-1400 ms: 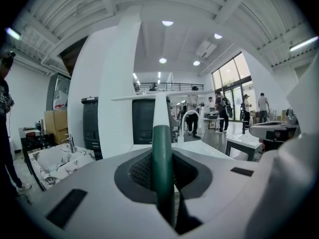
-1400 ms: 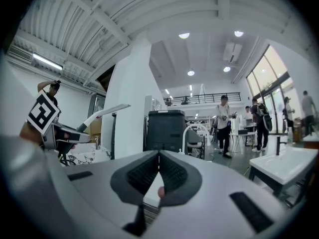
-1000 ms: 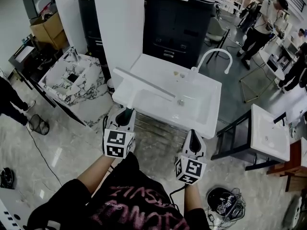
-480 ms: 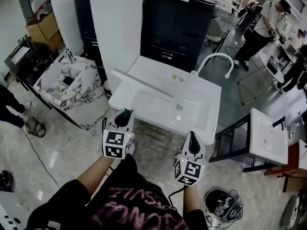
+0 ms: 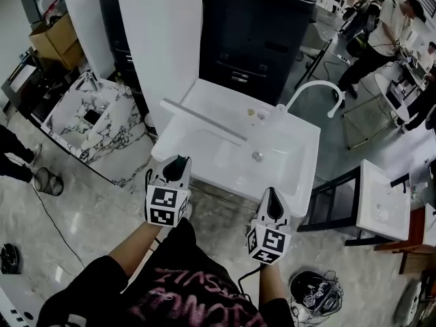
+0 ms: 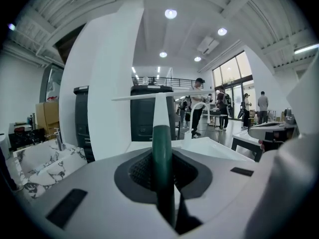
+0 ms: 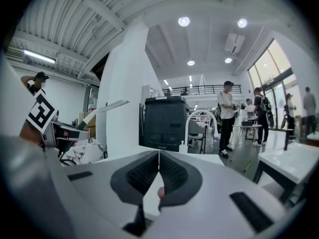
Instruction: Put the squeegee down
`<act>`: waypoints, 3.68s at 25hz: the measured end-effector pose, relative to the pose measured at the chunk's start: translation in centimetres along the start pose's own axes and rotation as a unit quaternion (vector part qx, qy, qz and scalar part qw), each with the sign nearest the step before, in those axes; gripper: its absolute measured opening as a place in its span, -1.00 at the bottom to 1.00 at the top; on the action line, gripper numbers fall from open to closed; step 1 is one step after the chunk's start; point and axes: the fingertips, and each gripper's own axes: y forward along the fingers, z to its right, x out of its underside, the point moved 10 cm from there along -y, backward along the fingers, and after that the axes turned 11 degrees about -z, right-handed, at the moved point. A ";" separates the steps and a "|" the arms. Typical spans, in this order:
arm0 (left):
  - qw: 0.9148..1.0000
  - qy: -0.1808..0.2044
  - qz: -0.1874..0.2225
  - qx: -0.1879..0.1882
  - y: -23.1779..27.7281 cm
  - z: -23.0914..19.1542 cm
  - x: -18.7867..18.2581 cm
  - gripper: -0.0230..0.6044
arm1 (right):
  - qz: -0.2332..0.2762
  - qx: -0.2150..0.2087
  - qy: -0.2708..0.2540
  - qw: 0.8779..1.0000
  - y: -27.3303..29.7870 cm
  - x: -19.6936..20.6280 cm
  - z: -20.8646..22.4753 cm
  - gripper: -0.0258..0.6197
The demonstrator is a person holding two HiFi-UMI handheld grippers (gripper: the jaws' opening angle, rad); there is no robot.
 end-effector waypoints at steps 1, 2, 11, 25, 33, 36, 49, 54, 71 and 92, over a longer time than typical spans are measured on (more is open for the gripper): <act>1.000 0.000 -0.002 0.001 0.6 -0.3 -0.1 -0.76 | -0.003 0.000 0.000 1.000 0.6 -0.1 -0.1 -0.85; 1.000 0.001 -0.004 0.002 1.2 -0.6 -0.2 -0.76 | -0.005 0.000 0.000 1.000 1.3 -0.2 -0.2 -0.85; 1.000 -0.003 -0.021 0.010 6.9 -3.9 -1.3 -0.76 | -0.026 0.001 0.000 1.000 7.4 -1.5 -1.2 -0.85; 0.998 -0.001 -0.035 0.049 14.5 -8.8 -4.9 -0.76 | -0.044 0.021 0.010 0.999 15.6 -5.3 -4.0 -0.85; 0.996 -0.003 -0.039 0.079 18.1 -10.9 -5.9 -0.76 | -0.049 0.046 0.021 0.998 19.2 -6.8 -5.5 -0.85; 0.995 -0.007 -0.044 0.087 19.3 -11.4 -5.9 -0.76 | -0.055 0.056 0.025 0.997 20.0 -6.8 -5.8 -0.85; 0.994 0.006 -0.053 0.099 20.8 -10.9 -6.0 -0.76 | -0.062 0.077 0.040 0.994 20.4 -6.5 -5.2 -0.85; 0.996 0.005 -0.045 0.080 20.7 -9.9 -6.8 -0.76 | -0.049 0.063 0.034 0.996 20.8 -7.2 -3.7 -0.85; 0.999 -0.011 -0.027 0.040 20.7 -6.9 -8.8 -0.76 | -0.047 0.026 0.028 0.998 21.7 -7.6 0.9 -0.85; 0.998 -0.007 -0.057 0.023 22.9 -6.5 -8.4 -0.76 | -0.064 0.009 0.041 0.997 24.4 -6.7 2.5 -0.86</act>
